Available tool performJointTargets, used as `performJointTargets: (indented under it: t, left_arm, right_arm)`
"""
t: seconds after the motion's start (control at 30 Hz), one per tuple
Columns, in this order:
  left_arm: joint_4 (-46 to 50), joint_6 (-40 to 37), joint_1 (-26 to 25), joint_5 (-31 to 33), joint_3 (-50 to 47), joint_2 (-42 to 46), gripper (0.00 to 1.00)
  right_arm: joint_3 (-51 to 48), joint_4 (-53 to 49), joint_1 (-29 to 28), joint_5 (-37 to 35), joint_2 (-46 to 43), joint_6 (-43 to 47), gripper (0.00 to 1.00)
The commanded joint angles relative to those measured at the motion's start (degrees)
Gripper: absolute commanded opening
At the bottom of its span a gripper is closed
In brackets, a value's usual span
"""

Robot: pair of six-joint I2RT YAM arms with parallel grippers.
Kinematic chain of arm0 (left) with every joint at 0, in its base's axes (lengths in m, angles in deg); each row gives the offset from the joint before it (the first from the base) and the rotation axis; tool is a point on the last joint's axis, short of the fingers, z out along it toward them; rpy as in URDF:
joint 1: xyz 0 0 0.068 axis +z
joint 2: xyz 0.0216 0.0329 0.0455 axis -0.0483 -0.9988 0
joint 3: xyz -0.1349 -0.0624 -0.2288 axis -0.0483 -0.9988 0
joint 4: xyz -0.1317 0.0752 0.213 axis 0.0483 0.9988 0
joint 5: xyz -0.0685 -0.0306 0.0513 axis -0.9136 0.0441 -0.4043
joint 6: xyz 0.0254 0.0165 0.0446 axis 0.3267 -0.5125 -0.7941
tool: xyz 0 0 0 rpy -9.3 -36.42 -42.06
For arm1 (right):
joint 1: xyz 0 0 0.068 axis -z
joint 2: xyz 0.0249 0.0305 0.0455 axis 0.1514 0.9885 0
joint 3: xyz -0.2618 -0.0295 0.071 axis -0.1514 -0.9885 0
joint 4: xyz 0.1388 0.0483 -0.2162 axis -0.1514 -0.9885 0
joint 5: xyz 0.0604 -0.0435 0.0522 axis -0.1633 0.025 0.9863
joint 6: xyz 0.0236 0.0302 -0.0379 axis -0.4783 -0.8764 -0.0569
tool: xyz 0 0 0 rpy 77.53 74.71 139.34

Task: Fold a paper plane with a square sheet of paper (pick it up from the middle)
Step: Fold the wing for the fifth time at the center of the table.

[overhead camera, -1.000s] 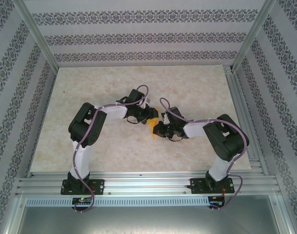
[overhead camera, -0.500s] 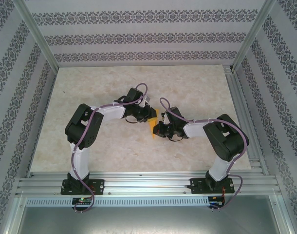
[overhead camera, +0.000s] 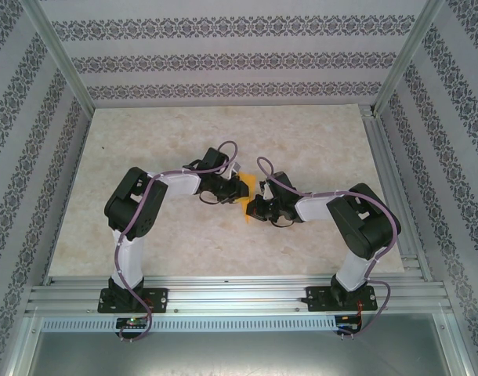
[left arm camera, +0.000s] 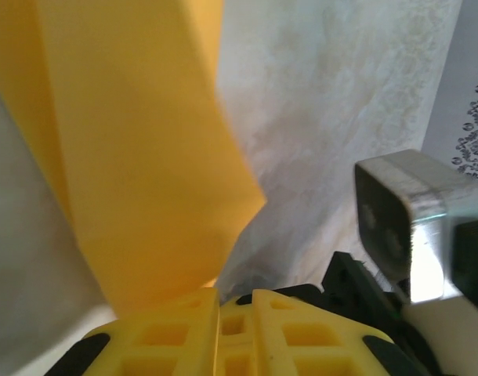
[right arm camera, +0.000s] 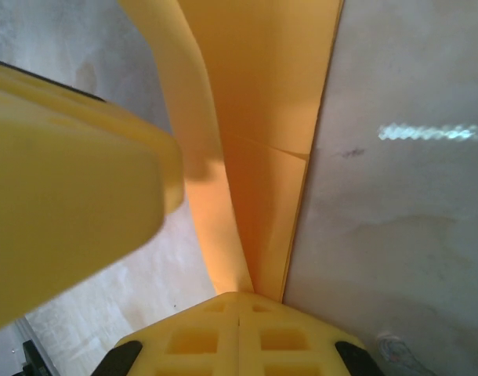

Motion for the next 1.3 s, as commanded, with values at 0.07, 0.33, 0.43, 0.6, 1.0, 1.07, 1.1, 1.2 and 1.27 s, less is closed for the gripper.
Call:
performJointTargets:
  t: [0.07, 0.33, 0.43, 0.6, 1.0, 1.07, 1.1, 1.2, 1.27]
  left_arm:
    - [-5.6, -2.3, 0.4, -1.4, 0.1, -1.4, 0.18]
    - [-6.3, -2.1, 0.9, -0.3, 2.3, -5.4, 0.17]
    - [-6.1, -2.6, 1.1, -0.1, 3.2, -6.7, 0.17]
    - [-5.4, -2.8, 1.4, -0.5, 4.7, -8.0, 0.16]
    - [-4.8, -2.2, 1.4, -0.7, 3.3, -8.2, 0.15]
    - [-4.8, -2.0, 1.4, -0.8, 3.4, -8.2, 0.15]
    - [-4.8, -2.0, 1.4, -0.9, 3.5, -8.3, 0.15]
    - [-4.6, -2.0, 1.4, -0.9, 3.6, -8.3, 0.15]
    - [-4.6, -1.9, 1.4, -1.0, 3.5, -8.3, 0.15]
  right_arm:
    - [-1.1, -6.6, 0.9, -4.7, 3.2, 1.0, 0.0]
    - [-0.5, -8.5, 0.8, -4.1, 3.5, 2.6, 0.0]
    - [-0.4, -9.2, 0.8, -3.9, 3.6, 3.2, 0.0]
    - [-0.3, -9.9, 0.6, -3.4, 3.4, 4.6, 0.0]
    - [4.0, -0.5, 0.1, 2.6, -3.1, -2.2, 0.01]
    - [4.0, 1.0, -0.2, 2.7, -2.1, -3.4, 0.01]
    - [4.2, 1.3, -0.4, 2.9, -1.1, -3.8, 0.02]
    - [4.0, 4.2, -1.1, 3.4, 1.2, -5.4, 0.02]
    - [4.5, 4.0, -1.5, 3.4, 2.5, -5.7, 0.02]
